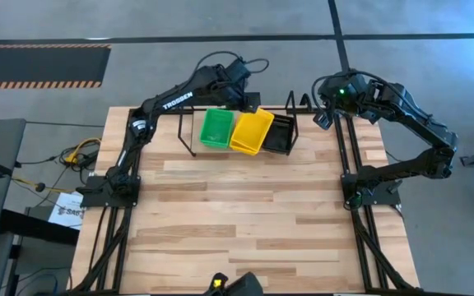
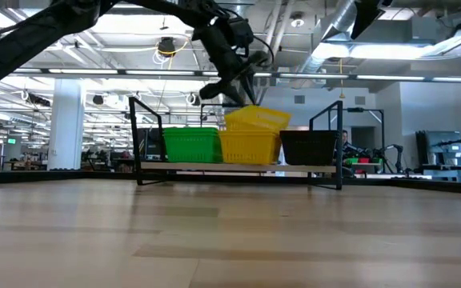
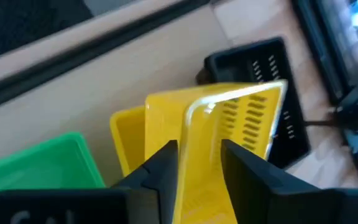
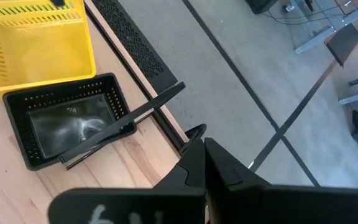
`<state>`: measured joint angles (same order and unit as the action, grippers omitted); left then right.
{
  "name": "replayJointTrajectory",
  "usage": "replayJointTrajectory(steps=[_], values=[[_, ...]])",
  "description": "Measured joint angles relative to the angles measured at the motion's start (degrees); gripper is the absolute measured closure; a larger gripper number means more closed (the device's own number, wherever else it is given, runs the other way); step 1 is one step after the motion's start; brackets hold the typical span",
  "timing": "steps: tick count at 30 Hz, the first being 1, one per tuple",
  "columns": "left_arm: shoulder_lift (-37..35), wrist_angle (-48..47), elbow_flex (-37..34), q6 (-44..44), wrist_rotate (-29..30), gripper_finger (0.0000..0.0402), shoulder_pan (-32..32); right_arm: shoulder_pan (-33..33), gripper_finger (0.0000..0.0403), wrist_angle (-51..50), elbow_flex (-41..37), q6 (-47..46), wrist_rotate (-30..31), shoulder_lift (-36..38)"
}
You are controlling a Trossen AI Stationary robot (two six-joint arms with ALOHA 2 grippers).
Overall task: Stack baskets on shelf by color
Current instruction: Stack the yellow bin on the top of the other yellow bins on the shelf
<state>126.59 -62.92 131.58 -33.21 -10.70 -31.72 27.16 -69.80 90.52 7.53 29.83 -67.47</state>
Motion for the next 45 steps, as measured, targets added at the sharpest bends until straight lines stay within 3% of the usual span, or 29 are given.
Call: replayJointTrajectory(steps=[4, 15, 22, 28, 34, 45], values=[[0.0, -2.9, 3.5, 0.5, 1.0, 0.0285, -0.2, 0.0, 0.0392, 0.0, 0.0, 0.0, 0.0, 0.0], [-2.3, -6.4, 3.3, 2.7, 1.2, 0.0284, 0.9, 0.0, 0.0392, 0.0, 0.0, -0.5, 0.0, 0.0], [-2.4, 1.4, 3.3, 3.9, 4.5, 0.0284, 0.3, 0.0, 0.0392, 0.0, 0.0, -1.1, 0.0, 0.0], [-1.7, 8.0, 3.3, 4.3, -2.9, 0.0325, -0.4, 0.0, 0.0392, -0.1, 0.0, -2.2, 0.0, 0.0], [0.1, 7.5, 3.2, 8.8, -1.4, 0.0394, 0.7, 0.0, 0.0392, 0.0, 0.0, -3.2, 0.0, 0.0], [4.6, 7.9, 3.1, 8.5, -1.5, 0.0400, 1.5, 0.0, 0.0392, 0.0, 0.0, -6.0, 0.0, 0.0]])
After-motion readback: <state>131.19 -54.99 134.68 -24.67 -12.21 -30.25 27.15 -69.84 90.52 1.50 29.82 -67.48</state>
